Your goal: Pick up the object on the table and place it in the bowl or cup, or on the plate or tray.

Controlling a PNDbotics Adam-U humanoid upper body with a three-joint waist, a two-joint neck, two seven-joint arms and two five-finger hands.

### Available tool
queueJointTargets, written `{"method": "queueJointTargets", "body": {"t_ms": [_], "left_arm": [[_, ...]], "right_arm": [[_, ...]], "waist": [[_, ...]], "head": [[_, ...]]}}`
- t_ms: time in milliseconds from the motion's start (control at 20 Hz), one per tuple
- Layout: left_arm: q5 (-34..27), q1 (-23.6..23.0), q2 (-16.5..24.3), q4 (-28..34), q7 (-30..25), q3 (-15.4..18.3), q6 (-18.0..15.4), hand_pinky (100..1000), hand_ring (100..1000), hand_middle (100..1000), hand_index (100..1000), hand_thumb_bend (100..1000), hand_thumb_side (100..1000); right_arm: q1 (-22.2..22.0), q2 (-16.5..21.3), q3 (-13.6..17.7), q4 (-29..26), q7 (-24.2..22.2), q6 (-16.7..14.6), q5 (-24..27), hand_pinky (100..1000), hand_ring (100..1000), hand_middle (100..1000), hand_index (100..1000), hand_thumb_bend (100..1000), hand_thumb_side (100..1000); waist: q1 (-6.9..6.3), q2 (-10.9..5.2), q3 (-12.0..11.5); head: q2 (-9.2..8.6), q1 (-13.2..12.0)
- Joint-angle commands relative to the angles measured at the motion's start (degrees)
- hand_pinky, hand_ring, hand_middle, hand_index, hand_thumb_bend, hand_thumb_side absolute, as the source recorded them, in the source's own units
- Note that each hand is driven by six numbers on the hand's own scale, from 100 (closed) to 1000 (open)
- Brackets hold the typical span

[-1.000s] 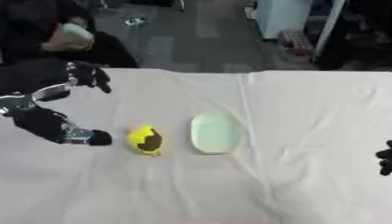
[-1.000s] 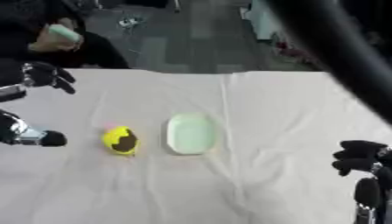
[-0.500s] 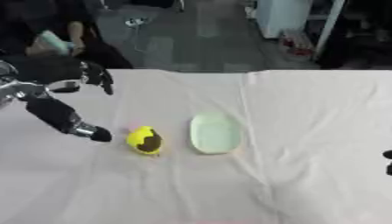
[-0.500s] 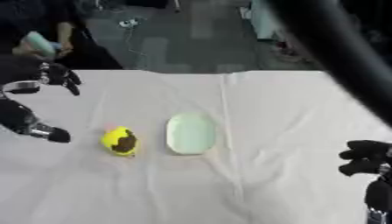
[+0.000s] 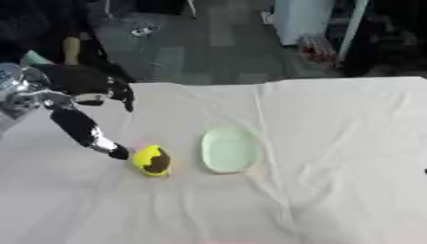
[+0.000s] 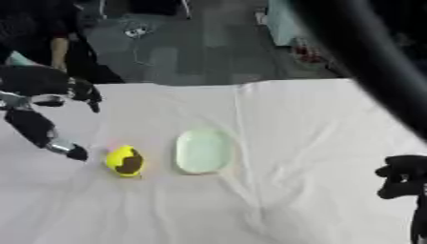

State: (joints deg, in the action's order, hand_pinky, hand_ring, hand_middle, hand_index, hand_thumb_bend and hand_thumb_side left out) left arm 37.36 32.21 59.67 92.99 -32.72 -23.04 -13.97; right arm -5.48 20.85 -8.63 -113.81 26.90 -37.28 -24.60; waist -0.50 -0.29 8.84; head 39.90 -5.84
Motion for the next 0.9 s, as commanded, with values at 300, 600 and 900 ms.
{"method": "queueJointTargets", "body": {"t_ms": [300,600,900], "left_arm": [[7.0,3.1,-3.8,-8.1,-1.3,-1.0,-3.8,757,817,823,806,647,912],[9.8,2.9,-6.9,-11.7,-1.0,-2.3,-5.8,776,849,829,814,650,886],[11.5,2.8,-8.2,-12.8,-2.7,-4.1,-7.6,813,895,852,835,702,708]], "right_arm": [[4.1,3.0,-0.9,-0.8,-6.5,-1.6,5.2,249,493,591,388,264,1000],[7.4,4.3,-0.7,-0.8,-11.6,-3.0,10.0,251,496,587,358,261,1000],[9.1,5.1,0.5,-0.8,-15.2,-3.3,13.7,253,499,587,350,257,1000]], "waist": [[-0.61,0.44,2.2],[-1.09,1.45,4.5],[-1.58,1.92,5.6]], "head": [[-2.83,-3.0],[-2.66,-4.2],[-2.02,-5.9]]}}
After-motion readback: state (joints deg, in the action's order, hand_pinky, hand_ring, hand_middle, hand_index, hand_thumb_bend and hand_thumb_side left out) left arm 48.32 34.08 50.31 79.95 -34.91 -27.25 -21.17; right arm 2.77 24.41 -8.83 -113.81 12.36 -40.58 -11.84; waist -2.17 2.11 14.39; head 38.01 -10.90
